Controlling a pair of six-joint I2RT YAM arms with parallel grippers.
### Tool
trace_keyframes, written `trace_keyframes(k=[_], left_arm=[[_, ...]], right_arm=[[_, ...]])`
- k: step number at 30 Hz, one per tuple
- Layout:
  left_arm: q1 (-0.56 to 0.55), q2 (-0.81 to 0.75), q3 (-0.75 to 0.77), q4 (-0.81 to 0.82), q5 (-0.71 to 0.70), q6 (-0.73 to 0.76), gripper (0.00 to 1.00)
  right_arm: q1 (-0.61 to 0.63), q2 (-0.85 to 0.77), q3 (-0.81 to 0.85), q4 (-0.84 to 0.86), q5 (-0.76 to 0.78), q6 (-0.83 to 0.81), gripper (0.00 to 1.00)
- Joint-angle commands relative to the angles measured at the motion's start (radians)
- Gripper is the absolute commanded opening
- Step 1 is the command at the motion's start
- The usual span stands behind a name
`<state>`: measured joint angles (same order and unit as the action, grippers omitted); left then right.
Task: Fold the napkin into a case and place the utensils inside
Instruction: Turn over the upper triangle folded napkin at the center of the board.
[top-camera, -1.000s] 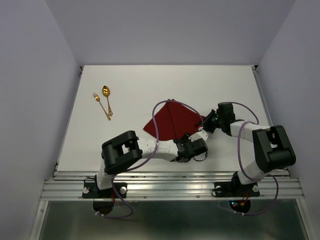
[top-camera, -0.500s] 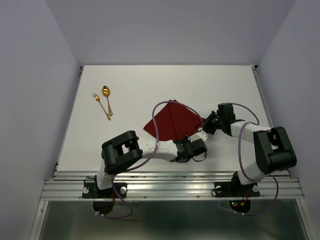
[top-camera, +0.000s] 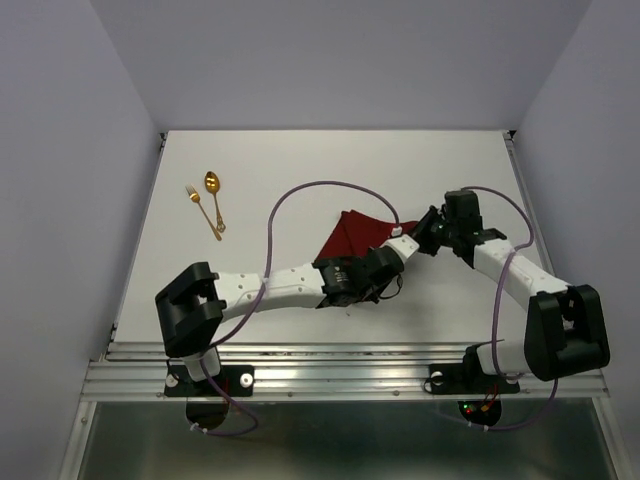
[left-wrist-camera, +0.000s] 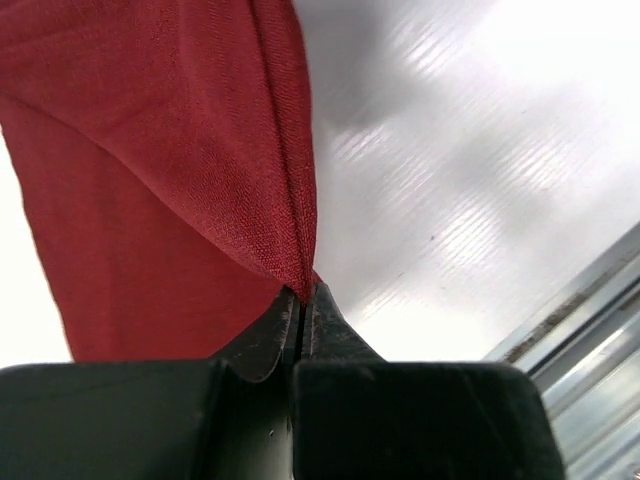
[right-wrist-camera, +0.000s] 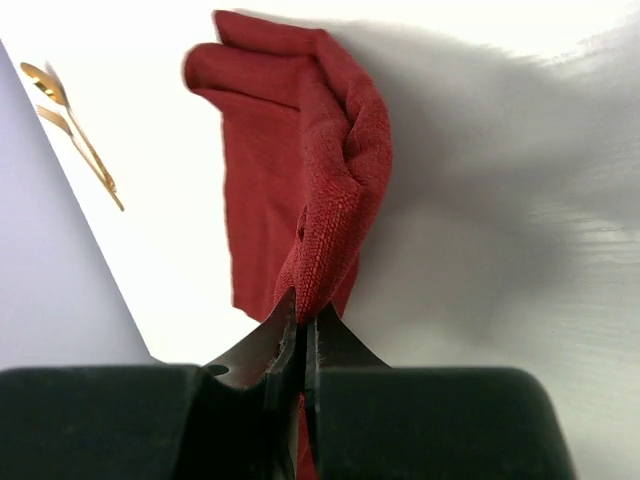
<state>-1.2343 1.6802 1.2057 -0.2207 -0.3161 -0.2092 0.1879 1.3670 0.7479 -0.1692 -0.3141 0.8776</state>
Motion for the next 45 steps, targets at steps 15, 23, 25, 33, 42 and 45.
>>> trace_keyframes(k=[15,23,25,33,42,45], left_arm=[[-0.014,-0.056,0.336,-0.105,0.249,0.004,0.0],[-0.111,0.042,0.492,-0.074,0.339,-0.044,0.0],[-0.131,0.061,0.523,-0.052,0.37,-0.052,0.0],[-0.168,0.157,0.627,-0.002,0.465,-0.079,0.0],[-0.16,0.225,0.677,0.049,0.544,-0.091,0.0],[-0.124,0.196,0.577,0.142,0.627,-0.127,0.0]], right_arm=[[-0.002,-0.324,0.318,-0.289,0.384,-0.134,0.01],[-0.002,-0.522,0.432,-0.524,0.595,-0.219,0.01],[-0.002,-0.543,0.481,-0.575,0.659,-0.249,0.01],[-0.002,-0.586,0.602,-0.763,0.814,-0.328,0.01],[-0.002,-0.542,0.591,-0.79,0.824,-0.371,0.01],[-0.002,-0.482,0.594,-0.777,0.797,-0.405,0.01]])
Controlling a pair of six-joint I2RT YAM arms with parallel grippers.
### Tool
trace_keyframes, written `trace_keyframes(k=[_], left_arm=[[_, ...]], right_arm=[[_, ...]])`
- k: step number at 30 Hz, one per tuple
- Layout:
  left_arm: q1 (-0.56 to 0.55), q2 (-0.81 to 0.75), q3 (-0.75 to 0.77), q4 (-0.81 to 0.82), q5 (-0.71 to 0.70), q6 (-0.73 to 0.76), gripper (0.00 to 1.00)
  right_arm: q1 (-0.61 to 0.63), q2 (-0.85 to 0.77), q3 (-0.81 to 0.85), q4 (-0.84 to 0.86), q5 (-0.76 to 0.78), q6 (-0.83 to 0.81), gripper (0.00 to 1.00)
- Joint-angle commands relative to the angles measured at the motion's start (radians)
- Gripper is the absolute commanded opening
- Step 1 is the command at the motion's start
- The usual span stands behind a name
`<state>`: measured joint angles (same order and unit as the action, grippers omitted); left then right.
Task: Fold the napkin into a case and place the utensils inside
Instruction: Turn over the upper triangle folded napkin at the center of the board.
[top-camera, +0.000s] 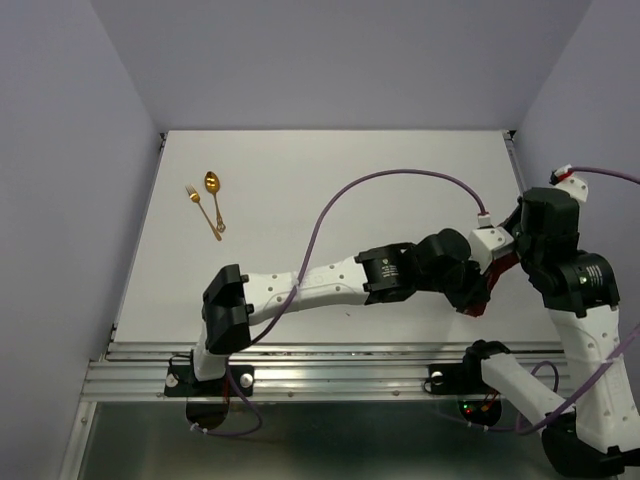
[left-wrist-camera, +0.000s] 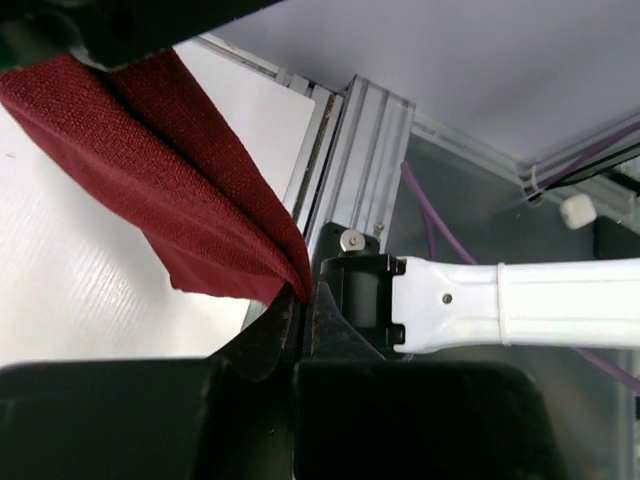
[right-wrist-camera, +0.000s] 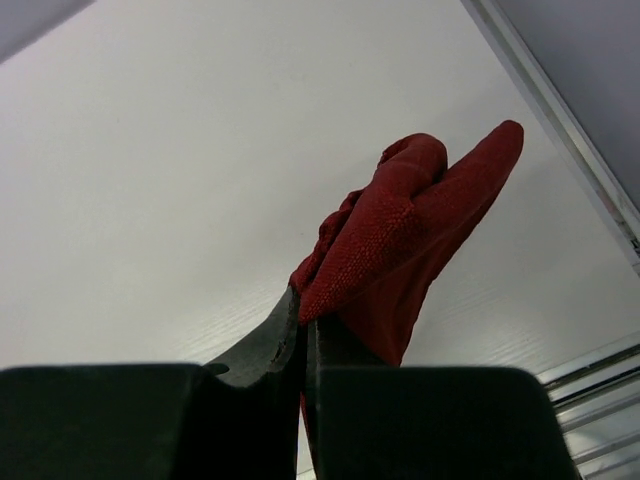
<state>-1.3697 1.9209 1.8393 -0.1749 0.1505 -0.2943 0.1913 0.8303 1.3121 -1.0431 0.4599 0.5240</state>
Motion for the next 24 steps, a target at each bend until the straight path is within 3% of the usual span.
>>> trace_keyframes(k=[1,9,14,24], left_arm=[[0.024,-0.069,-0.124,0.124,0.176,-0.051,0.0],[0.237,-0.203,-0.494,0.376,0.316,-0.12,0.0],[0.36,-0.226,-0.584,0.377,0.343,-0.088,0.0],[0.425,-0.207,-0.655,0.41,0.374,-0.086,0.0]], right_arm=[[-0.006,0.076,0.03,0.11,-0.013,-0.059,0.01],[-0.006,0.406,0.006,0.339,-0.249,-0.087,0.01],[0.004,0.6,0.045,0.484,-0.349,-0.049,0.01],[0.022,0.832,0.131,0.589,-0.437,0.016,0.01]])
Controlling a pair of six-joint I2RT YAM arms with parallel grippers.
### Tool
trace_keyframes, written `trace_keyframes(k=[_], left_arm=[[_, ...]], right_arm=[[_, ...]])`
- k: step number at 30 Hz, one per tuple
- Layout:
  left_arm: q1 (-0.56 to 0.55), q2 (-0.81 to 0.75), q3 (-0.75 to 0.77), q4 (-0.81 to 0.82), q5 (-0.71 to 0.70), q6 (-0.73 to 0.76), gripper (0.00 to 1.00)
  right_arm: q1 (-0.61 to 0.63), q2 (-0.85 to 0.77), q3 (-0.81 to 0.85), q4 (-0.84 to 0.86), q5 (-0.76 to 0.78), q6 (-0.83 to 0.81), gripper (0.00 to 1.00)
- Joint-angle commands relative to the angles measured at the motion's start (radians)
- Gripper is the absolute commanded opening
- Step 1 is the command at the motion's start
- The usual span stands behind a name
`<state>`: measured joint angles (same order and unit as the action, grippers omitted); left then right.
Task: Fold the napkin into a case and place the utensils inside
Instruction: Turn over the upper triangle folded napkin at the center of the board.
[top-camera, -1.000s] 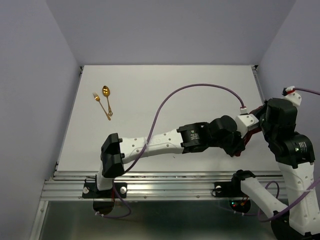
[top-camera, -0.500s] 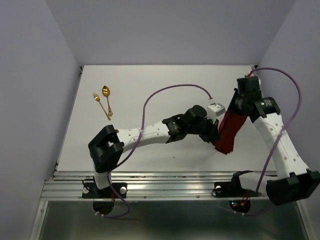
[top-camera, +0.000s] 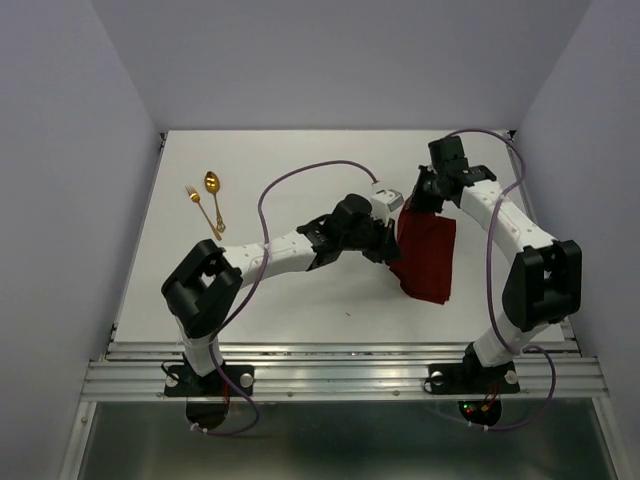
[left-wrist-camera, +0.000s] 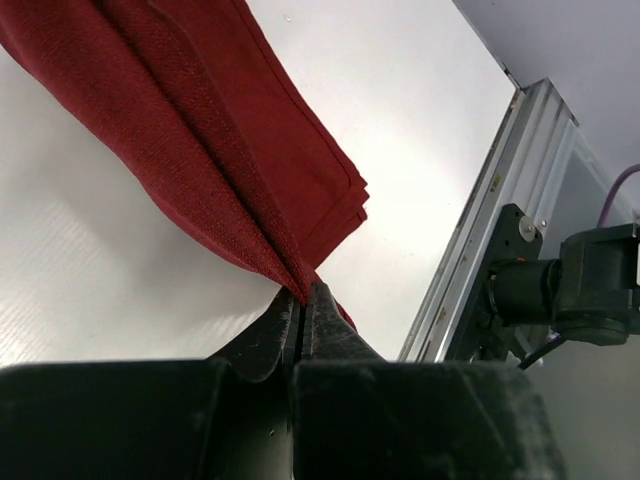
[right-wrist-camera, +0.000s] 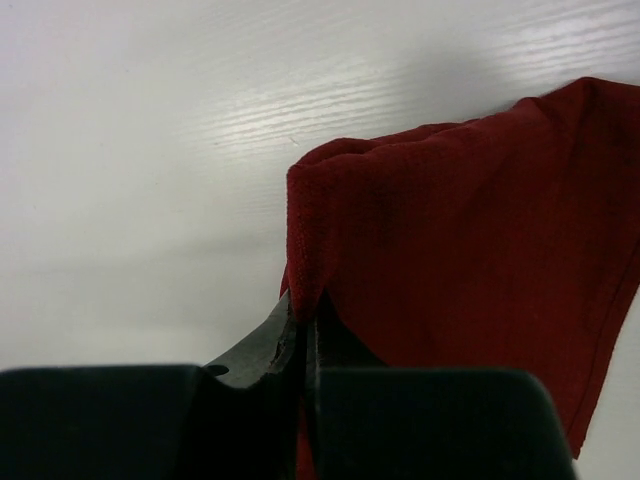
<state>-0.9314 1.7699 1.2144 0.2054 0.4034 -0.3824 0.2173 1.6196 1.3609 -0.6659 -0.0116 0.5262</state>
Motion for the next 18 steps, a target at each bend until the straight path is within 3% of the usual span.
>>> trace_keyframes(k=[1,18], left_arm=[[-0.012,-0.055,-0.036,0.035,0.118,-0.001,0.0],[-0.003,-0.055,-0.263,0.218,0.075,-0.047,0.0]], right_arm=[[0.005,0.052,0.086,0.215,0.036,0.014,0.01],[0.102,0.223,0.127,0.224,-0.013,-0.046,0.01]])
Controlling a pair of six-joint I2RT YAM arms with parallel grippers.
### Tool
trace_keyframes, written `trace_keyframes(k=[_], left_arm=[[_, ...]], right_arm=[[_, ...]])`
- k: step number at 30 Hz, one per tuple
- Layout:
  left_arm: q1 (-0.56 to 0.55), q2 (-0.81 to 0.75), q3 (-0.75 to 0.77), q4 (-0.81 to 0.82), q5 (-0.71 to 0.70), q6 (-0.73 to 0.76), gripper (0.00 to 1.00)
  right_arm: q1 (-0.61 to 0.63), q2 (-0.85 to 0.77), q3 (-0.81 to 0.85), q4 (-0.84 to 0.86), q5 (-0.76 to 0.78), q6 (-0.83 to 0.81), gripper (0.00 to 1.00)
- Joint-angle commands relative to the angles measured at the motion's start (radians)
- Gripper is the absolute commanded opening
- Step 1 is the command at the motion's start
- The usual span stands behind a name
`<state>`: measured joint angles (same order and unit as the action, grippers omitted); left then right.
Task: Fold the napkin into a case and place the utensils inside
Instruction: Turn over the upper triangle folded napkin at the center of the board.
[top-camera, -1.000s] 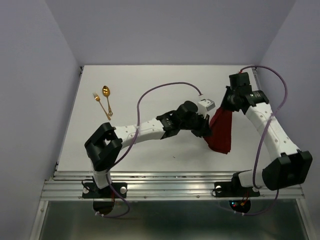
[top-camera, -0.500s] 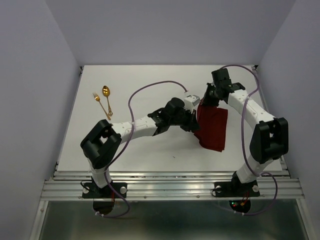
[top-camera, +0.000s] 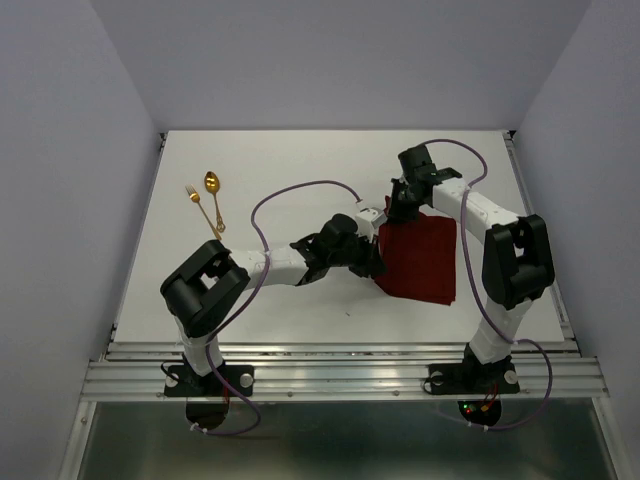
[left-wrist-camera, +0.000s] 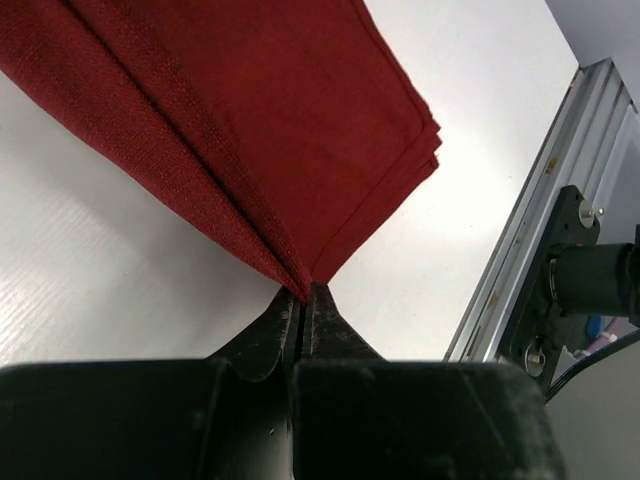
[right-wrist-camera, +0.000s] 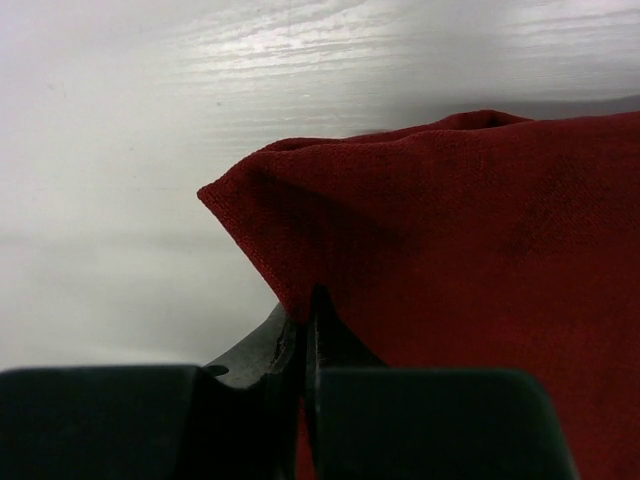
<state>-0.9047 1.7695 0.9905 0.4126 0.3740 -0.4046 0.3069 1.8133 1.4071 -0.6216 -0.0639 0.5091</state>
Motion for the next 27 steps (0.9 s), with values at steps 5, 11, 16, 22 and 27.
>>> trace_keyframes(k=[5,11,16,22,27], left_arm=[[-0.031,-0.058,-0.087,0.018,0.123,-0.02,0.0],[-0.031,-0.084,-0.164,0.032,0.112,-0.013,0.02],[-0.031,-0.126,-0.207,0.02,0.134,-0.014,0.5],[-0.025,-0.263,-0.26,-0.035,0.086,-0.043,0.66],[0.029,-0.432,-0.352,-0.046,0.033,-0.111,0.64]], right_arm=[[0.052,0.095,0.124,0.174,0.035,-0.03,0.01],[0.11,0.144,0.147,0.16,0.044,-0.021,0.01],[0.159,0.155,0.135,0.152,0.053,-0.02,0.01],[0.19,0.156,0.11,0.149,0.059,-0.018,0.01],[0.21,0.158,0.098,0.146,0.059,-0.018,0.01]])
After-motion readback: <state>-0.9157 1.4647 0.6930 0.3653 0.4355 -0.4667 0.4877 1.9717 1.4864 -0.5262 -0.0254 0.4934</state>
